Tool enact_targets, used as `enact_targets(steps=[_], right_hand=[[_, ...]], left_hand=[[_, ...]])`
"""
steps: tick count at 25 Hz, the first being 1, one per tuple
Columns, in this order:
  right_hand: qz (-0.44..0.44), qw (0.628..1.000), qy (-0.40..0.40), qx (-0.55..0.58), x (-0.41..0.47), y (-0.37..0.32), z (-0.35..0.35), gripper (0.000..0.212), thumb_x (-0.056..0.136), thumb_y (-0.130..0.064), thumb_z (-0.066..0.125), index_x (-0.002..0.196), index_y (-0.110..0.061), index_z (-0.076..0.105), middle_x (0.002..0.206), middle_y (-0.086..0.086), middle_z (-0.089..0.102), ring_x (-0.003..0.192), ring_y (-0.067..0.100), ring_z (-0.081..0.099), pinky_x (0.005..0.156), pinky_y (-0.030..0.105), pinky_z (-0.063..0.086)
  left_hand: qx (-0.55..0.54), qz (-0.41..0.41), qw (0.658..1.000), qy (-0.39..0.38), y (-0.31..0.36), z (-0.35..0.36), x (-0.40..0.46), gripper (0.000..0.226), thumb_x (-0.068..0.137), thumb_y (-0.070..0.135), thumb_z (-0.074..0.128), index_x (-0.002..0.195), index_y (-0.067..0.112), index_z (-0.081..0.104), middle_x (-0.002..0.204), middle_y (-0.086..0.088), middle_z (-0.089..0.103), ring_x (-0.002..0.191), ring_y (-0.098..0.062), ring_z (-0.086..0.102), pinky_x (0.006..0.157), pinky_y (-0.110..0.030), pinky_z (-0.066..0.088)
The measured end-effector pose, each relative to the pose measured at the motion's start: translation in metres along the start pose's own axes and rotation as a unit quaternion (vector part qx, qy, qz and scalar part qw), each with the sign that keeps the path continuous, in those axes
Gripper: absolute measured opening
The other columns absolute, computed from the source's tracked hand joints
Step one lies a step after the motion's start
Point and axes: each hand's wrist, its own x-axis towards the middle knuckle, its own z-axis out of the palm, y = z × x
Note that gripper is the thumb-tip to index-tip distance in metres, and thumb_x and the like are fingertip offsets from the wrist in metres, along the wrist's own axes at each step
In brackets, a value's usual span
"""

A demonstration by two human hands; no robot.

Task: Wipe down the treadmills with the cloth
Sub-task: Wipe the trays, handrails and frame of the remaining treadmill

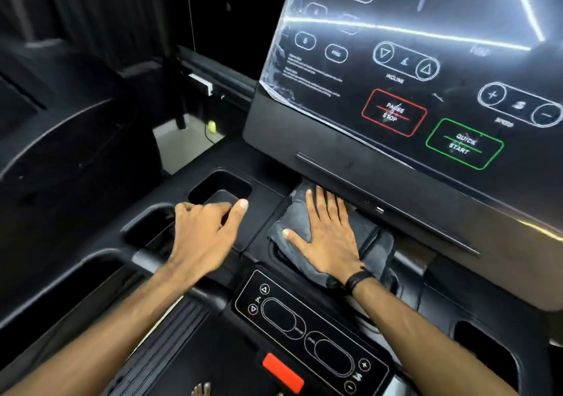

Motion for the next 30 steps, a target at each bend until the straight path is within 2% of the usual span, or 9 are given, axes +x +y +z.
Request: enact_targets(steps=[2, 5, 7, 11, 15, 18, 24, 27, 30], right_hand=[[0.003, 1.0, 0.004, -0.005, 0.008, -0.008, 0.0, 0.101, 0.091, -0.081, 0.01, 0.161, -0.008, 0.009, 0.168, 0.013, 0.008, 0.155, 0.031, 0.006, 0.125, 0.044, -0.006], [-0.073, 0.996, -0.041, 0.032, 0.0, -0.014, -0.005, 0.089, 0.098, -0.072, 0.023, 0.161, -0.012, 0.004, 0.168, 0.011, -0.005, 0.155, 0.024, -0.012, 0.125, 0.045, -0.008], [-0.134, 0.985, -0.08, 0.074, -0.026, -0.009, -0.008, 0.083, 0.099, -0.068, 0.027, 0.161, -0.02, 0.0, 0.168, 0.002, -0.009, 0.153, 0.014, -0.017, 0.126, 0.04, -0.009], [-0.123, 0.977, -0.119, 0.127, -0.098, 0.04, -0.025, 0.076, 0.1, -0.066, 0.031, 0.16, -0.03, 0.003, 0.168, -0.012, -0.006, 0.153, 0.005, -0.011, 0.125, 0.033, -0.008], [-0.105, 0.982, -0.116, 0.108, -0.154, 0.094, -0.038, 0.072, 0.1, -0.061, 0.032, 0.161, -0.027, 0.014, 0.169, -0.011, 0.005, 0.156, 0.016, 0.008, 0.126, 0.034, -0.002], [-0.144, 0.978, -0.125, 0.089, -0.154, 0.102, -0.039, 0.074, 0.098, -0.059, 0.033, 0.162, -0.026, 0.014, 0.169, -0.004, 0.01, 0.156, 0.021, 0.012, 0.125, 0.04, 0.003], [-0.211, 0.968, -0.126, 0.057, -0.044, 0.019, -0.011, 0.075, 0.102, -0.061, 0.029, 0.162, -0.025, 0.002, 0.169, 0.001, -0.007, 0.155, 0.018, -0.013, 0.125, 0.041, -0.006], [-0.178, 0.977, -0.1, 0.06, 0.008, -0.034, 0.0, 0.082, 0.097, -0.067, 0.024, 0.159, -0.025, -0.009, 0.168, 0.005, -0.012, 0.153, 0.018, -0.021, 0.124, 0.044, -0.009], [-0.147, 0.98, -0.1, 0.088, 0.014, -0.047, -0.001, 0.085, 0.093, -0.069, 0.022, 0.16, -0.024, -0.005, 0.168, 0.003, -0.012, 0.151, 0.013, -0.024, 0.124, 0.042, -0.011]], left_hand=[[0.002, -0.02, 1.0, 0.003, -0.002, 0.004, -0.002, 0.079, 0.091, 0.069, 0.016, 0.069, 0.013, 0.068, 0.053, 0.001, 0.063, 0.063, -0.02, 0.065, 0.095, -0.044, 0.038], [0.001, -0.002, 1.0, -0.002, 0.004, 0.011, 0.0, 0.056, 0.092, 0.059, 0.026, 0.073, 0.021, 0.062, 0.056, 0.01, 0.053, 0.067, -0.021, 0.059, 0.096, -0.047, 0.034], [0.0, 0.032, 0.999, 0.007, 0.007, 0.022, 0.01, 0.045, 0.093, 0.054, 0.031, 0.088, 0.024, 0.064, 0.077, 0.011, 0.06, 0.085, -0.023, 0.06, 0.1, -0.048, 0.029], [0.022, 0.1, 0.994, -0.022, -0.006, 0.062, 0.027, 0.052, 0.094, 0.052, 0.033, 0.114, 0.014, 0.062, 0.121, -0.006, 0.06, 0.12, -0.03, 0.052, 0.109, -0.052, 0.022], [0.023, 0.142, 0.988, -0.052, -0.015, 0.09, 0.031, 0.054, 0.097, 0.05, 0.032, 0.125, 0.009, 0.055, 0.145, -0.014, 0.042, 0.143, -0.034, 0.03, 0.116, -0.06, 0.016], [-0.012, 0.155, 0.988, -0.013, -0.015, 0.09, 0.032, 0.052, 0.098, 0.046, 0.033, 0.124, 0.008, 0.057, 0.146, -0.013, 0.044, 0.144, -0.03, 0.029, 0.117, -0.057, 0.014], [-0.103, 0.118, 0.987, 0.028, -0.016, 0.088, 0.03, 0.049, 0.099, 0.043, 0.031, 0.127, 0.011, 0.055, 0.143, -0.004, 0.048, 0.143, -0.023, 0.034, 0.119, -0.054, 0.011], [-0.171, 0.065, 0.981, 0.063, -0.018, 0.087, 0.032, 0.044, 0.1, 0.04, 0.031, 0.126, 0.014, 0.054, 0.14, 0.0, 0.049, 0.14, -0.018, 0.038, 0.118, -0.052, 0.012], [-0.195, 0.05, 0.976, 0.08, -0.022, 0.087, 0.034, 0.042, 0.1, 0.038, 0.032, 0.124, 0.013, 0.055, 0.139, 0.0, 0.051, 0.14, -0.017, 0.038, 0.117, -0.051, 0.013]])
